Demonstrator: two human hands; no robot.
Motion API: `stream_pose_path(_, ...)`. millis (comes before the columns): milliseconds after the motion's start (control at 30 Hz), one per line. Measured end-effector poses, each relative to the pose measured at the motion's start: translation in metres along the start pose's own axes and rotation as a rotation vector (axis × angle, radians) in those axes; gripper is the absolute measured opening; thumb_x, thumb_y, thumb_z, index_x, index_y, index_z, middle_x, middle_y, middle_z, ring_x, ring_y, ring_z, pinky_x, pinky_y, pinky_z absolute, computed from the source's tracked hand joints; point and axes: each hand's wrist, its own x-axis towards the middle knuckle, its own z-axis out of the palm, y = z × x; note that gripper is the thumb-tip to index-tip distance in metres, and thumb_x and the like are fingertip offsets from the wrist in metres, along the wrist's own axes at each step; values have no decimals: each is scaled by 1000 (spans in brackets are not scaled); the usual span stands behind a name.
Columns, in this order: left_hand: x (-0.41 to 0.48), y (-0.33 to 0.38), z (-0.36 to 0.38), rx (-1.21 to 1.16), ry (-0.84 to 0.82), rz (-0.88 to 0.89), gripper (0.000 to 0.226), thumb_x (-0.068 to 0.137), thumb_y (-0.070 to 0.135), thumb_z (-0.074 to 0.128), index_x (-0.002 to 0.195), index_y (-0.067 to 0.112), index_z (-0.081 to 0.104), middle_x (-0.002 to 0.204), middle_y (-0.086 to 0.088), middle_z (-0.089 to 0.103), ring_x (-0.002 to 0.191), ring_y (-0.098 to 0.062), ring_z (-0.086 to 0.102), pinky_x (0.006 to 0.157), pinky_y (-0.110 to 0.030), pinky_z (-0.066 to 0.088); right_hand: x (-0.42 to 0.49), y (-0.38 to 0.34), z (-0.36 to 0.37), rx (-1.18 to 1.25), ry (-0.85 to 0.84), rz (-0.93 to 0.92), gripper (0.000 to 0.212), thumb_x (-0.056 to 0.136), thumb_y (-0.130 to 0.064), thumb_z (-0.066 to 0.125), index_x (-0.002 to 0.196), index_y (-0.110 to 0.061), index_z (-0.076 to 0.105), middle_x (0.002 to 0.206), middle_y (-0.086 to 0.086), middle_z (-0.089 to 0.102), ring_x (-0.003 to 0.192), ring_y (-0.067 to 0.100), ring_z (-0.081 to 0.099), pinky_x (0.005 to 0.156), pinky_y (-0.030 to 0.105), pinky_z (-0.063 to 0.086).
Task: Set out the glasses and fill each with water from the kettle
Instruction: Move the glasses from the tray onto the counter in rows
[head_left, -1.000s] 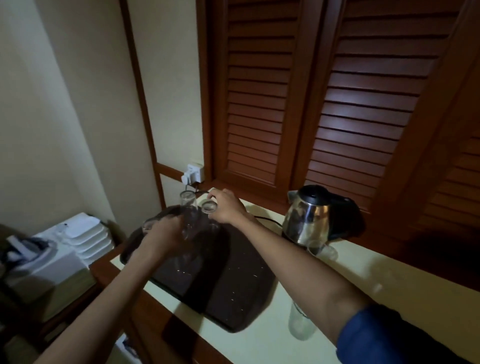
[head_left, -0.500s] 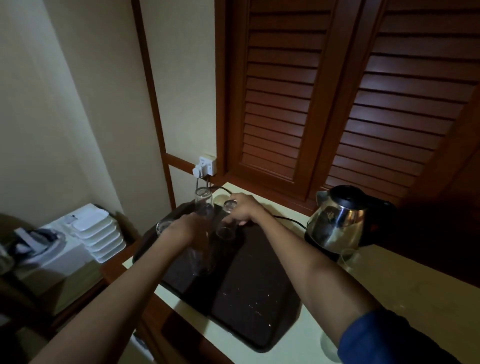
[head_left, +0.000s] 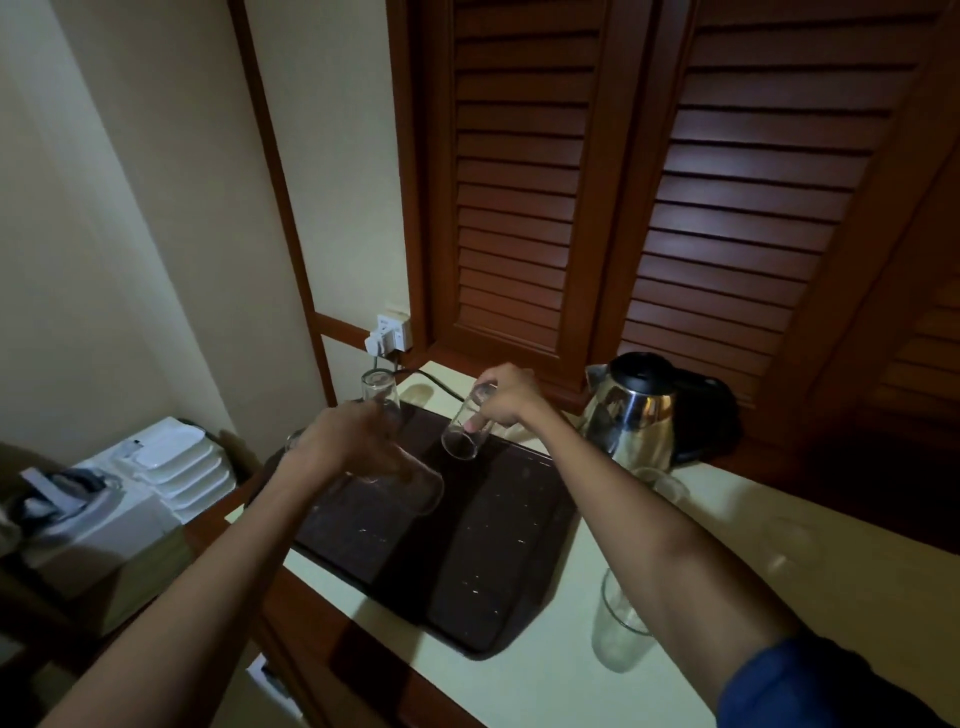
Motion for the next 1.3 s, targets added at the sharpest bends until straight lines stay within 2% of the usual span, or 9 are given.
stream_pose_path(100, -18, -3, -8, -371, -24, 12, 67, 66, 69, 82, 117, 27, 72, 115, 5, 70, 97, -18, 68, 83, -32, 59, -17, 21, -25, 274, 3, 68, 50, 69, -1, 94, 115, -4, 74, 94, 7, 72, 79, 13, 61, 61, 26, 54)
stream_pose_path(167, -40, -2, -9, -684, -10, 45, 75, 50, 81, 81, 103, 27, 77, 91, 0, 78, 77, -16, 73, 65, -24, 57, -29, 33, -43, 499, -52, 123, 51, 71, 6, 91, 117, -5, 71, 105, 10, 74, 91, 18, 71, 79, 33, 61)
stream_pose_path(267, -71, 12, 1, -1057, -31, 80, 76, 49, 70, 90, 111, 27, 79, 107, -5, 79, 93, -22, 75, 79, -30, 58, -58, 48, -73, 853, -112, 183, 59, 75, 12, 86, 128, -1, 62, 128, 19, 68, 122, 31, 68, 90, 42, 62)
stream_pose_path(500, -137, 121, 18, -1721, -338, 332, 70, 60, 23, 97, 125, 12, 75, 128, -14, 73, 109, -25, 74, 87, -33, 62, -160, 96, -143, 1250, -135, 166, 52, 62, -25, 86, 109, -10, 70, 103, 12, 75, 84, 23, 71, 71, 30, 60)
stream_pose_path(633, -178, 270, 49, -1714, -407, 545, 67, 58, 25, 100, 119, 10, 77, 125, -12, 74, 107, -20, 73, 102, -41, 56, -272, 186, -211, 1391, 92, 169, 28, 81, -14, 82, 104, -4, 70, 90, 17, 79, 66, 27, 78, 65, 35, 67)
stream_pose_path(833, -217, 406, 125, -1585, -303, 598, 49, 73, 21, 86, 121, 24, 74, 123, -4, 76, 116, -21, 71, 86, -25, 59, -362, 293, -233, 1258, 269, 213, 25, 99, 6, 60, 113, -14, 65, 72, 5, 82, 56, 18, 78, 48, 29, 62)
stream_pose_path(1067, -218, 438, 202, -1570, -164, 488, 60, 80, 26, 88, 134, 32, 61, 125, 3, 75, 124, -9, 67, 90, -24, 58, -348, 335, -215, 842, 364, 293, 47, 98, 15, 57, 143, 3, 54, 123, 25, 66, 82, 24, 70, 70, 30, 59)
stream_pose_path(1167, -213, 432, 220, -1448, -116, 464, 66, 86, 17, 83, 141, 36, 52, 127, 8, 74, 118, -3, 69, 85, -18, 57, -334, 342, -207, 596, 346, 323, 68, 79, 17, 80, 141, 0, 59, 124, 18, 67, 110, 29, 67, 90, 39, 55)
stream_pose_path(1300, -211, 426, 236, -1338, -96, 487, 55, 92, 10, 76, 138, 24, 52, 136, 3, 65, 117, -8, 69, 84, -21, 58, -328, 351, -196, 456, 361, 390, 72, 65, 10, 93, 130, -7, 68, 115, 11, 69, 109, 22, 64, 90, 31, 51)
